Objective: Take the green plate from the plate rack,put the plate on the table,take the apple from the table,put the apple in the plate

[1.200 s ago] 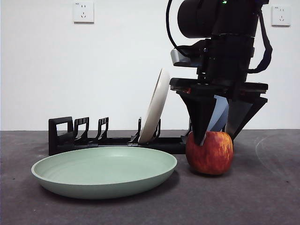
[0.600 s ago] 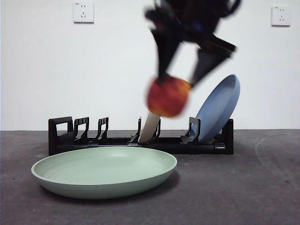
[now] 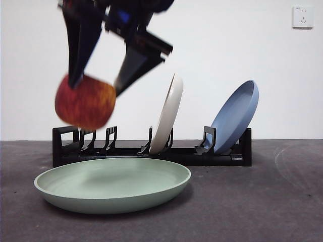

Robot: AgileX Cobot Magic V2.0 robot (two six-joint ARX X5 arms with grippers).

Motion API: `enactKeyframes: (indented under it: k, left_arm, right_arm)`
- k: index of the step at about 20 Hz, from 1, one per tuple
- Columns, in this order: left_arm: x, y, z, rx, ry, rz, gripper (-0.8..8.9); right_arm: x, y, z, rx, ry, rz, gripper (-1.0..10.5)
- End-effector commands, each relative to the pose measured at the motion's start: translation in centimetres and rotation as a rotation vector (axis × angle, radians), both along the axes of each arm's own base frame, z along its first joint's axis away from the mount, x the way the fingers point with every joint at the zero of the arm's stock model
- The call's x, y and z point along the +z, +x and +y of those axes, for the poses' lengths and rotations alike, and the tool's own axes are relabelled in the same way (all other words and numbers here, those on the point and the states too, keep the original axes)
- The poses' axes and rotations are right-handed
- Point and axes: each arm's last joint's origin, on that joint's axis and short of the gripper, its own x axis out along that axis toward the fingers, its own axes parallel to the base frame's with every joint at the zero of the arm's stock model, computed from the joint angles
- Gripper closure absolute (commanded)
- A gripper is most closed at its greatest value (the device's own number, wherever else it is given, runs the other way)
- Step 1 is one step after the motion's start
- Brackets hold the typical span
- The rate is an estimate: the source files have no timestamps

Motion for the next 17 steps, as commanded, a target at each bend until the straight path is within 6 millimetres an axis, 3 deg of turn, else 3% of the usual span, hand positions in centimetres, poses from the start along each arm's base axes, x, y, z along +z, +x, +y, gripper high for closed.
enactKeyframes:
  k: [1, 6, 17]
  left_arm:
    - [0.0, 0.0, 0.0, 0.006, -0.010, -0.001, 4.68]
    - [-0.1, 0.0, 0.0, 0.009, -0.011, 0.003, 4.68]
    - [-0.1, 0.0, 0.0, 0.009, -0.011, 0.003, 4.68]
  right_arm:
    - [-1.7, 0.7, 0.4, -0.026, -0.064, -0.012, 9.6]
    - [-4.7, 1.2, 0.6, -0.052, -0.206, 0.021, 9.6]
    - [-6.9, 1.6, 0.9, -0.047, -0.268, 0.066, 9.6]
